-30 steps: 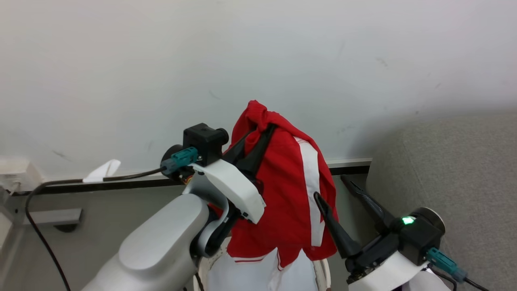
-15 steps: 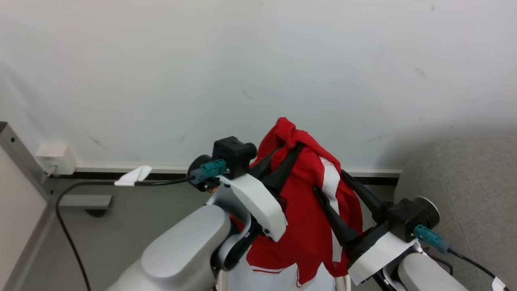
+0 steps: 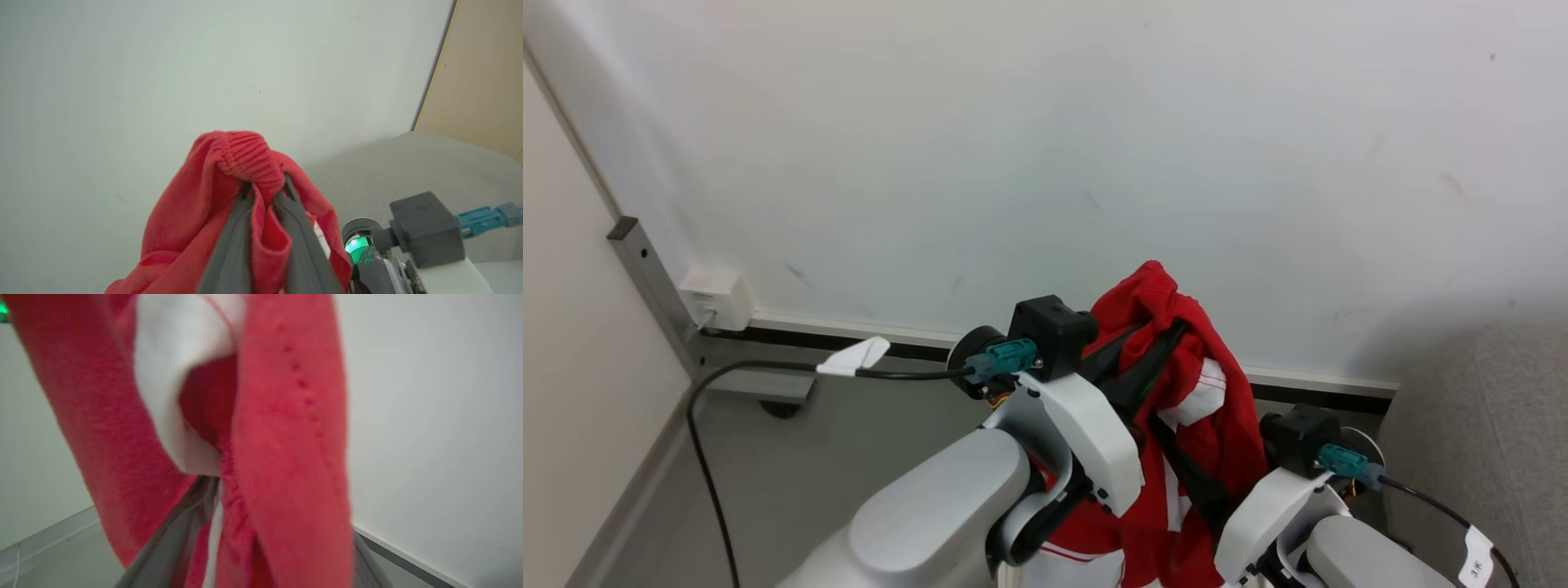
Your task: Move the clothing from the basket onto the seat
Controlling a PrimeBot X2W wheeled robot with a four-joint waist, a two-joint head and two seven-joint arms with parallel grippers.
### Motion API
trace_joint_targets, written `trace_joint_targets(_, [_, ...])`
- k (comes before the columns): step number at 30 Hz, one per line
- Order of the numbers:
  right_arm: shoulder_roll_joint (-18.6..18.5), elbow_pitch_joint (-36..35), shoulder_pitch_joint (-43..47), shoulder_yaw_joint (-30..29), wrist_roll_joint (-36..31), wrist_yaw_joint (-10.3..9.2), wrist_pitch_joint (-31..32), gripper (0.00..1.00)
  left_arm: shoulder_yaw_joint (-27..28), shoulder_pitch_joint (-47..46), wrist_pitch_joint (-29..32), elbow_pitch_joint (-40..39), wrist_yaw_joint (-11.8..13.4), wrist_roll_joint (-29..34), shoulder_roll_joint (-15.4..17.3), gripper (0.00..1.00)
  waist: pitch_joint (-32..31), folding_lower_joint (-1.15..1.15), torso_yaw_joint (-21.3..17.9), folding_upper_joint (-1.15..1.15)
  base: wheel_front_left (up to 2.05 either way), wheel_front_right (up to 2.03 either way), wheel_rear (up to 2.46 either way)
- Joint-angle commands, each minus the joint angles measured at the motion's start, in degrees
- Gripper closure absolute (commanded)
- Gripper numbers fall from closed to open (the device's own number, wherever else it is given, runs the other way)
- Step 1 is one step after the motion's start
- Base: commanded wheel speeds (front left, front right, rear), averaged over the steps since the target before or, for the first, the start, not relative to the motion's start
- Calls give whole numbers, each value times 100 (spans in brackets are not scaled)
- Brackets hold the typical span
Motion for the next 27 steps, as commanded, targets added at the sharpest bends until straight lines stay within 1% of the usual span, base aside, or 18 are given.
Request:
trace_joint_targets(1, [38,183,-166,171,182,-12,5,0,2,-79,-7,10,-24,84,-31,100,-21,0,54,0,0,0,0])
trace_joint_targets(3, [61,358,-275,345,321,-11,5,0,-6,-90,-7,23,-23,72,-47,100,-32,0,86,0,0,0,0])
trace_joint_targets(7, [153,547,-410,502,566,-12,5,0,-15,-111,-14,38,-19,57,-57,100,-37,0,123,0,0,0,0])
trace_joint_targets(8, [166,567,-440,522,592,-12,5,42,-14,-117,-18,42,-16,55,-53,100,-36,0,124,0,0,0,0])
trace_joint_targets(9, [176,575,-462,526,622,-12,5,74,-12,-119,-23,44,-11,52,-46,100,-34,0,122,0,0,0,0])
trace_joint_targets(10, [188,574,-468,524,650,-12,5,100,-8,-119,-28,50,-2,48,-35,100,-31,0,116,0,0,0,0])
trace_joint_targets(14, [162,521,-457,473,687,-12,4,100,14,-86,-53,83,39,24,21,100,-15,0,55,0,0,0,0])
trace_joint_targets(18, [126,487,-386,247,662,-12,3,100,37,-1,-61,111,61,-29,75,100,-4,0,-61,0,0,0,0])
trace_joint_targets(25, [5,388,-295,-607,300,-12,2,100,61,252,-148,149,146,-58,303,100,25,0,-343,0,0,0,0])
trace_joint_targets(26, [5,388,-295,-607,300,-12,2,100,61,252,-148,149,146,-58,303,100,25,0,-343,0,0,0,0])
trace_joint_targets(27, [-11,349,-275,-739,238,-12,3,100,53,300,-155,144,154,-70,315,100,31,0,-381,0,0,0,0])
